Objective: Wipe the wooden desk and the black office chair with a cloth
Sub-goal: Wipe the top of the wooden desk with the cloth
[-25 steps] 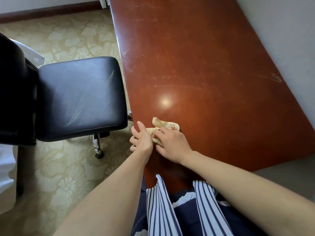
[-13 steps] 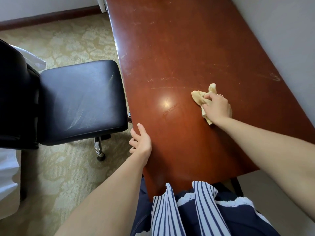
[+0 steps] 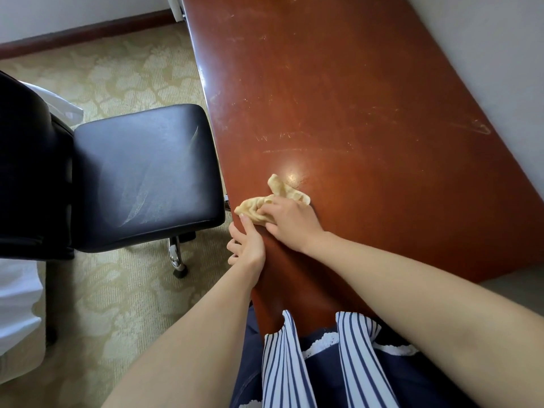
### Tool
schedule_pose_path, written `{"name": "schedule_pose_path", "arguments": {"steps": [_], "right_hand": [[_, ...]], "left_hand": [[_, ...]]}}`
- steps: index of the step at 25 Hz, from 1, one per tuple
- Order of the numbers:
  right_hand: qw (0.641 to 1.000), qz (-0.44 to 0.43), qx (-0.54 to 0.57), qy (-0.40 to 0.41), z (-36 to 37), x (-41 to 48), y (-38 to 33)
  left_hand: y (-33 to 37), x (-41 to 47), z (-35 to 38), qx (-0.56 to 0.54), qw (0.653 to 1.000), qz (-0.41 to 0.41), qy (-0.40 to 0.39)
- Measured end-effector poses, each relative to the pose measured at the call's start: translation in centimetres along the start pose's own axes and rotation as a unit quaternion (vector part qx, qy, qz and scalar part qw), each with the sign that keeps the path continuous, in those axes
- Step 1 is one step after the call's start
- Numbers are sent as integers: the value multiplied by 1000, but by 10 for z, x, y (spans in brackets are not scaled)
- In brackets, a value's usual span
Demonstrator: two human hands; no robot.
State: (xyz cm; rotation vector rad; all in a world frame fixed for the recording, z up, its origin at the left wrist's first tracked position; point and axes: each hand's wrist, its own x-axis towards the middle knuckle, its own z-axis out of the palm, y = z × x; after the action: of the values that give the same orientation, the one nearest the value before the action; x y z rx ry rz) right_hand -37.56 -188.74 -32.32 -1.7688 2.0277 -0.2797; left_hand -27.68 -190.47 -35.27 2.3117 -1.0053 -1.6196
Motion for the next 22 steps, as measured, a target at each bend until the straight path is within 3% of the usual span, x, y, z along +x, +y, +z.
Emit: {"name": "schedule_pose_path", "arguments": {"steps": [3,7,12,16,19,22], "right_hand": [[999,-2,-54,-1,-11,-2,27],[988,135,-52,61,-36,-2,79],[924,343,-42,161,-69,-20,145],[867,457,-27,198,-80,-31,168],[860,467,7,206,-72,-18,148],[913,370,15,174,-54,-3,105]], "left_hand": [[0,0,0,3,1000,-6,5],[-1,-2,1,-10,1000,-1,3],[-1,-1,1,-24,1000,-3,-2],[-1,0,2,0,1000,-3,0],[-1,-1,4,32,999,-7,12],[0,-1,4,46,999,-5,14]]}}
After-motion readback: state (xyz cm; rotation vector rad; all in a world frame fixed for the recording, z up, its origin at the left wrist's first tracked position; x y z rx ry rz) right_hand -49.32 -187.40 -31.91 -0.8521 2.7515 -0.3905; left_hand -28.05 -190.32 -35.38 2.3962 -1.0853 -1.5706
